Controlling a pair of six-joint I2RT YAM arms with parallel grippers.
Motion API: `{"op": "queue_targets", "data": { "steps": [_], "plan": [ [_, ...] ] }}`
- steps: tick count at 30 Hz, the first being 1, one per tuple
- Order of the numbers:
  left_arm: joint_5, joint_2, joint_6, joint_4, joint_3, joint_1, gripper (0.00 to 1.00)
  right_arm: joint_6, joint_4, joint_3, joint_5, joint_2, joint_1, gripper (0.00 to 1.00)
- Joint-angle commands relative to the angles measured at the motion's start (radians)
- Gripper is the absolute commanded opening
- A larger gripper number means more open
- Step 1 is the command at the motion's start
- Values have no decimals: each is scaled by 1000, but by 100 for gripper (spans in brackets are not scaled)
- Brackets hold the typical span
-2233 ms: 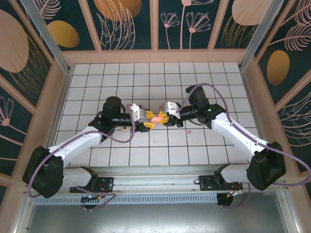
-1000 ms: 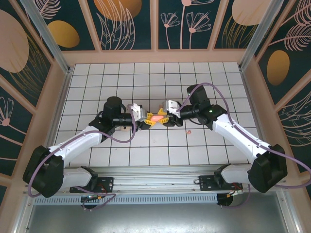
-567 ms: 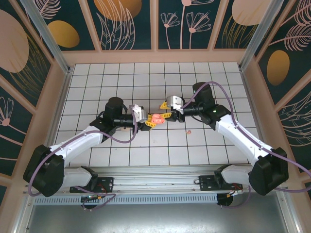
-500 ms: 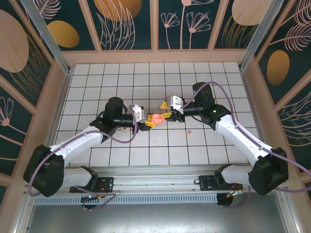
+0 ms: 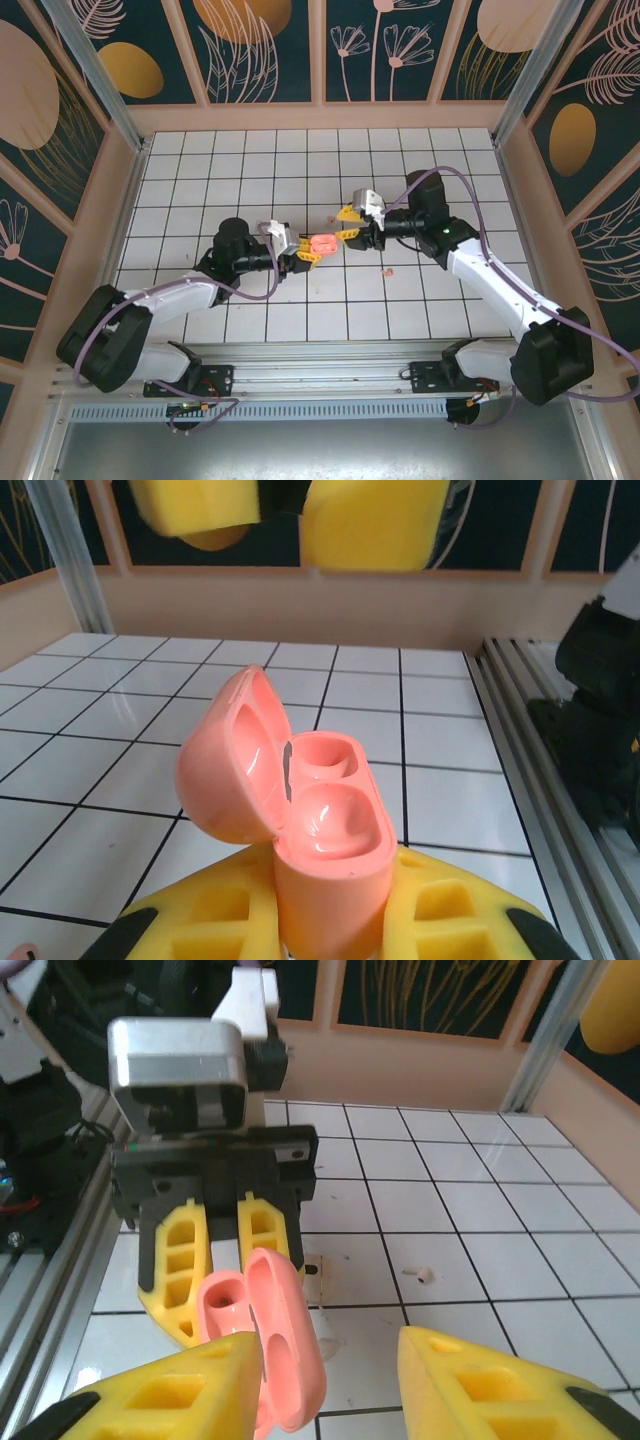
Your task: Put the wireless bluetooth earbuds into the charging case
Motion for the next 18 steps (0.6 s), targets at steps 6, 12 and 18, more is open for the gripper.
{"op": "queue_targets", "data": {
  "steps": [6,12,18],
  "plan": [
    [-120,100,-181,336,-56,-2,14,518,-10,-5,168,-24,-53,42],
    [-196,126,-214,357,-80,-2,13,881,-222,-17,462,-18,-61,39],
    [-213,152,-224,358,-75,-2,13,1141,-379,-69,509,-31,-66,39]
  ]
}}
